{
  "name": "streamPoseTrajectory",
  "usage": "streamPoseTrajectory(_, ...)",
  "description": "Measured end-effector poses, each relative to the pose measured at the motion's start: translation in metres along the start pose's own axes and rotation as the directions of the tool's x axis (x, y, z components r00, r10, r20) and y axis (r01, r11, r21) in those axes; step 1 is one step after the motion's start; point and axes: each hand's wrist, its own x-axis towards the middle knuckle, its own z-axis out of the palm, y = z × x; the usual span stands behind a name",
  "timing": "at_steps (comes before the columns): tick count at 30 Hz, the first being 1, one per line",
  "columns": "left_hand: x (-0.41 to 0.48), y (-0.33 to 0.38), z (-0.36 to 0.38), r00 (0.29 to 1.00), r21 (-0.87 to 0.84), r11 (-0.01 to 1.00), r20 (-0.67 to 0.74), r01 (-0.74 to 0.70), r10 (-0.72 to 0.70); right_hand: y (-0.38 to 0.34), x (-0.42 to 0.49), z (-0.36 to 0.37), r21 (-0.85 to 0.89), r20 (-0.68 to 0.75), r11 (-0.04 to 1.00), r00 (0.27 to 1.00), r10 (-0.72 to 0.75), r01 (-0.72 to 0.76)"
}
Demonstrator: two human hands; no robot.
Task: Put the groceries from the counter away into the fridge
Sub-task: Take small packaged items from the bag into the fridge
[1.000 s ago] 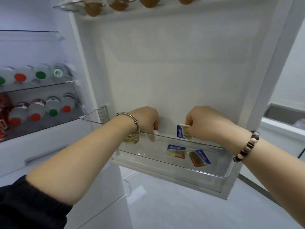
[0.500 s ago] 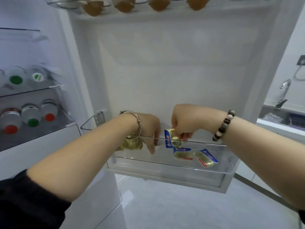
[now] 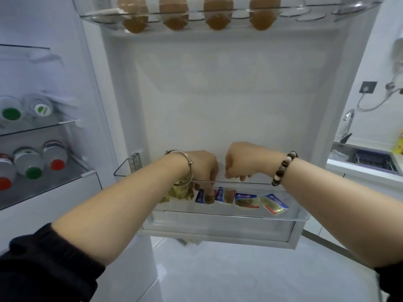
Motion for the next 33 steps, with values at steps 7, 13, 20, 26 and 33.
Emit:
streamPoseTrajectory(7, -0.007, 0.010, -0.012, 0.950, -0.049, 0.998, -0.311, -0.031, 0.014, 0.014, -0.018, -0.006, 0.013, -0.193, 0.993, 0.974, 0.120, -0.119)
streamPoseTrajectory(13, -0.011, 0.023, 0.000, 0.774, 0.070, 0.996, -0.627, -0.055, 0.087, 0.025, -0.037, 0.009, 0.091, -0.544, 0.980, 0.815, 0.199, -0.178)
streamPoseTrajectory(20, -0.010, 0.046, 0.015, 0.528, 0.160, 0.958, -0.807, -0.236, 0.265, 0.039, -0.075, 0.035, -0.028, -0.827, 0.984, 0.557, 0.077, -0.179)
streamPoseTrajectory(26, 0.000, 0.096, 0.036, 0.469, 0.261, 0.931, -0.809, -0.254, 0.355, 0.072, -0.119, 0.058, -0.081, -0.880, 0.926, 0.463, 0.108, -0.370)
streamPoseTrajectory(33, 0.014, 0.183, 0.051, 0.389, 0.319, 0.870, -0.798, -0.376, 0.461, 0.124, -0.189, 0.070, -0.022, -0.860, 0.816, 0.428, 0.279, -0.577)
